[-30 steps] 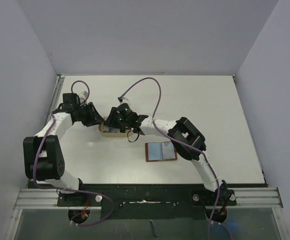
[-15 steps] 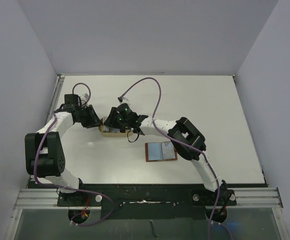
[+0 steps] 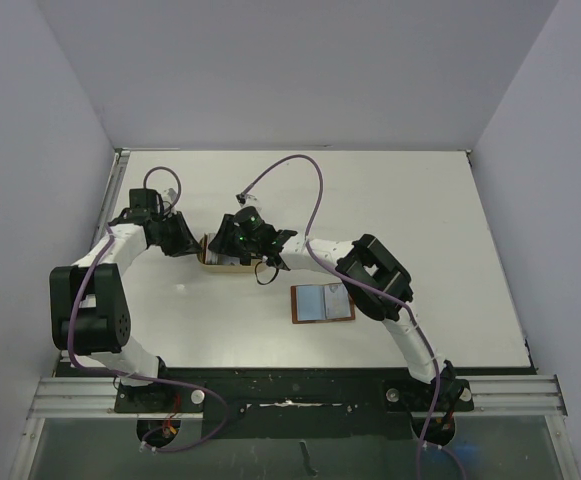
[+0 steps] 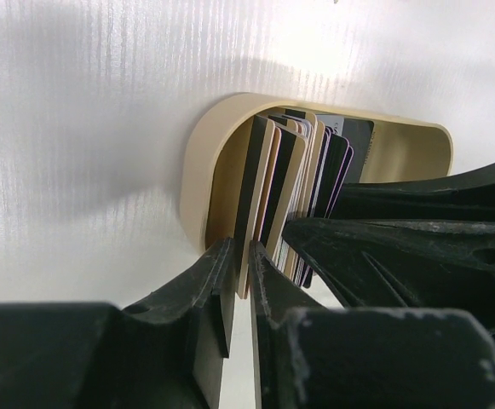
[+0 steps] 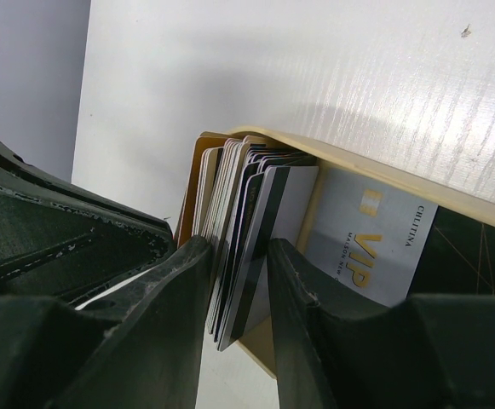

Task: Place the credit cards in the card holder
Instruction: Pick up the credit card from the storage box.

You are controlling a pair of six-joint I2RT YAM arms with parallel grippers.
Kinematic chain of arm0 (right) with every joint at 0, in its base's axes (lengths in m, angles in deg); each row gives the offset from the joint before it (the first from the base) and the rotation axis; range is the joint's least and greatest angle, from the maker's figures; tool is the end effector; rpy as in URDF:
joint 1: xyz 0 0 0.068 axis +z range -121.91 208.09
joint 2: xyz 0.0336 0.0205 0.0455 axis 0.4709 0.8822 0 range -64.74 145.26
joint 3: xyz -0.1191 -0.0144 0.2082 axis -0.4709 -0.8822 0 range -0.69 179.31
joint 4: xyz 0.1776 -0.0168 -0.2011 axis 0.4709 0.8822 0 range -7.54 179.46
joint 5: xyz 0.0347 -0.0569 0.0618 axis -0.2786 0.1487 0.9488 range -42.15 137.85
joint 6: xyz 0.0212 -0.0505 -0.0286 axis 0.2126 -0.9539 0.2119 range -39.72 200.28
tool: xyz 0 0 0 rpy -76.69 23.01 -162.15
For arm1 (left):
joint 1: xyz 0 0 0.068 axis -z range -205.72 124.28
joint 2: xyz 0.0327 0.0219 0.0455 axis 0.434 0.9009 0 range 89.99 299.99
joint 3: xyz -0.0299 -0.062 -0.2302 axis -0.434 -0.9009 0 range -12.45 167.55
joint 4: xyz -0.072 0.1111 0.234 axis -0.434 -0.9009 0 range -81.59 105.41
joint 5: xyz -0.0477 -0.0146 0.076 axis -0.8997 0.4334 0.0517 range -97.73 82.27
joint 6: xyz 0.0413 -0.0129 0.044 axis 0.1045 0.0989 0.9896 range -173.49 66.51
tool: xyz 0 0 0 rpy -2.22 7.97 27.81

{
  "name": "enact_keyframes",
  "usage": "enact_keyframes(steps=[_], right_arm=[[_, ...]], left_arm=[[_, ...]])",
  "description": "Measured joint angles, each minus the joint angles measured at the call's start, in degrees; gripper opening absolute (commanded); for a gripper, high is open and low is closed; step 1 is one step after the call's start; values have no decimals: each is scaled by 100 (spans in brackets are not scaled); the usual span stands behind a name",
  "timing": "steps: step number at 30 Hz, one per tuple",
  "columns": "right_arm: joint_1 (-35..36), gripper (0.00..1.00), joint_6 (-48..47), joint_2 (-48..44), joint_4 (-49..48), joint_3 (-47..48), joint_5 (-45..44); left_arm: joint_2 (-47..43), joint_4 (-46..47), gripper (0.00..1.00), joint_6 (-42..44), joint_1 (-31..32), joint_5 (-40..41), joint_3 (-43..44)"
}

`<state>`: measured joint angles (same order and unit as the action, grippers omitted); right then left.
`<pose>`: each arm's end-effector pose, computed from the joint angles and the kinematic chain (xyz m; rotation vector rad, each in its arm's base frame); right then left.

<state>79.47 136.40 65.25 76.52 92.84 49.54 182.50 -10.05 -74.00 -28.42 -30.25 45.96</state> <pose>0.3177 0.4000 0.1266 0.0765 2.3231 1.0911 0.3329 -0.0021 0.1505 -0.3866 2.5851 -0.6234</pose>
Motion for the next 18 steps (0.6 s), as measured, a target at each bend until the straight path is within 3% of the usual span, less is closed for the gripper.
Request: enact_keyframes(steps=[7,13,18], right_arm=[[0,32,0,0,0,0,0],[0,32,0,0,0,0,0],[0,32,2,0,0,0,0]], left_arm=[[31,9,13,-2,-2,-83,0],[35,20,7,-4,-2,-109,0],[42,22,11,0,13,-81,9]])
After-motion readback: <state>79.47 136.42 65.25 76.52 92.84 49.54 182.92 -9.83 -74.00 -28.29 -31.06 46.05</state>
